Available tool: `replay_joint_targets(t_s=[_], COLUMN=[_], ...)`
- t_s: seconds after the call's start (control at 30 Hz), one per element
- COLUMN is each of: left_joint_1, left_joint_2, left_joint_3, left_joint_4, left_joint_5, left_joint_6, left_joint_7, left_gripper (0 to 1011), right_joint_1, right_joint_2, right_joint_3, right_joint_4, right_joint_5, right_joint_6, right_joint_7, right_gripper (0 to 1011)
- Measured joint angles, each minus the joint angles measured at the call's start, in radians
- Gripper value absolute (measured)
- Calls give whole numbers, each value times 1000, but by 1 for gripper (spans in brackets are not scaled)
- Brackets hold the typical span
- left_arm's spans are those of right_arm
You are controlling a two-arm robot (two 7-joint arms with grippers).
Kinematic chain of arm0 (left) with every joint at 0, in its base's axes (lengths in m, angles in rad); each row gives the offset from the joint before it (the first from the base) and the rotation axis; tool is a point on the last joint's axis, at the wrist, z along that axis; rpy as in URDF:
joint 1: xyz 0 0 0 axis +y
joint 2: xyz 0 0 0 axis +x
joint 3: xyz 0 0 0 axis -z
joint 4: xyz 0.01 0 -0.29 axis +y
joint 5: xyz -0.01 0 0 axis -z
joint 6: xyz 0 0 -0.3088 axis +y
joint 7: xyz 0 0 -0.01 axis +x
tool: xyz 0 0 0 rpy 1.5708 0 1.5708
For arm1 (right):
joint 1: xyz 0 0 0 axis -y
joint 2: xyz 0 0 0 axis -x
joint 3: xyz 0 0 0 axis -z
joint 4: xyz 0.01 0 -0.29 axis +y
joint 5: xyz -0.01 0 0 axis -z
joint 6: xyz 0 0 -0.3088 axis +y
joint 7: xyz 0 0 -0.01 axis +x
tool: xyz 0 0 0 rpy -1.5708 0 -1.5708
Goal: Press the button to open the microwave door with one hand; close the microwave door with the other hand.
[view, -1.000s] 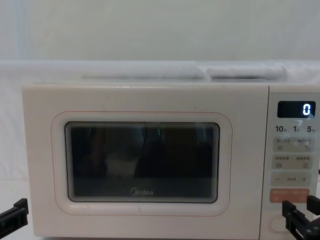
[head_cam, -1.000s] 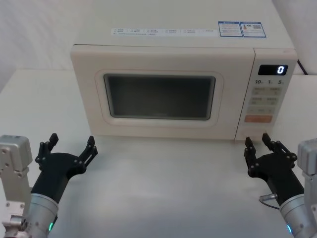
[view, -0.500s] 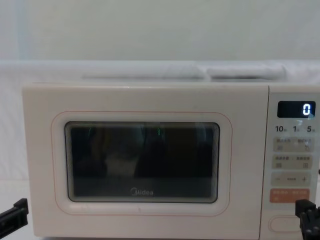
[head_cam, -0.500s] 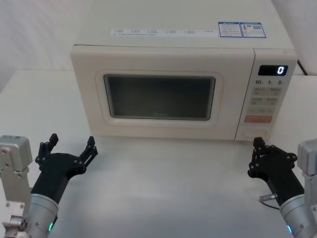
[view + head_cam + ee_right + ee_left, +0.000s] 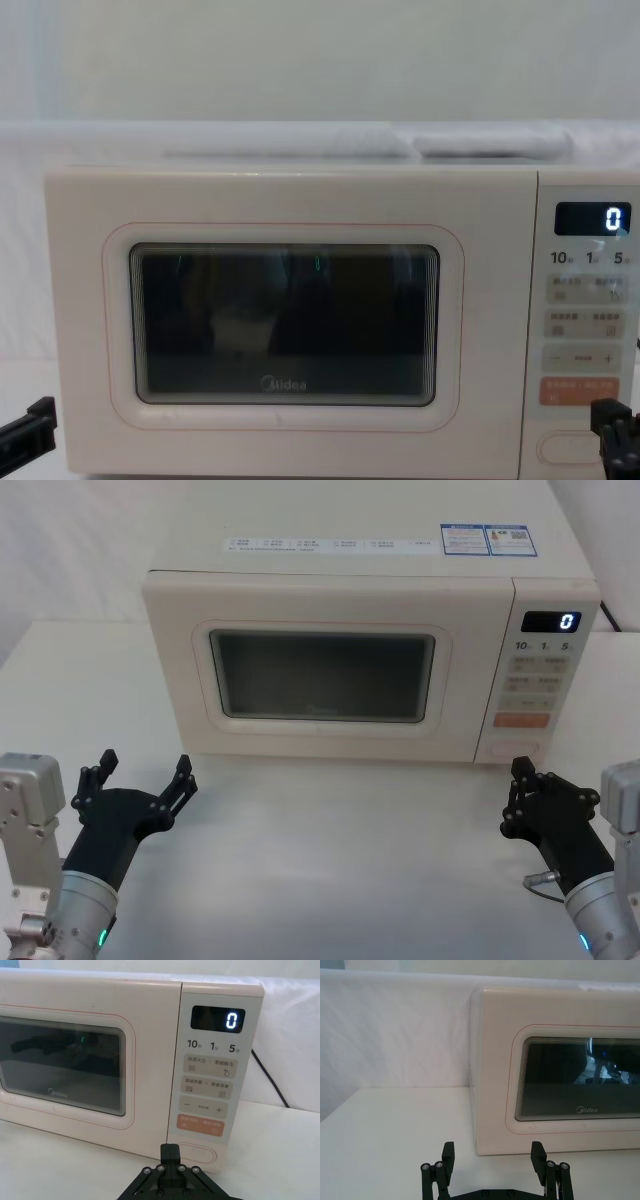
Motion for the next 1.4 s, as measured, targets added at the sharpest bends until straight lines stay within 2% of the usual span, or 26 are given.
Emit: replay_joint_targets(t_s=[0.83, 1.4], left_joint_1=[0, 0], left_joint_2=[0, 0], left_joint_3=[0, 0], left_joint_4=[0, 0], left_joint_5=[0, 0], left_joint_6=[0, 0], left_joint_7=[0, 0], left_gripper=[1001, 1001], right_joint_1=[0, 13], right_joint_2=[-1, -41], right_joint_3=[1, 47], right_joint_4=[0, 9], right_joint_5=[0, -2], right_joint_6=[0, 27], right_joint_7=[1, 56], right_gripper=[0, 0])
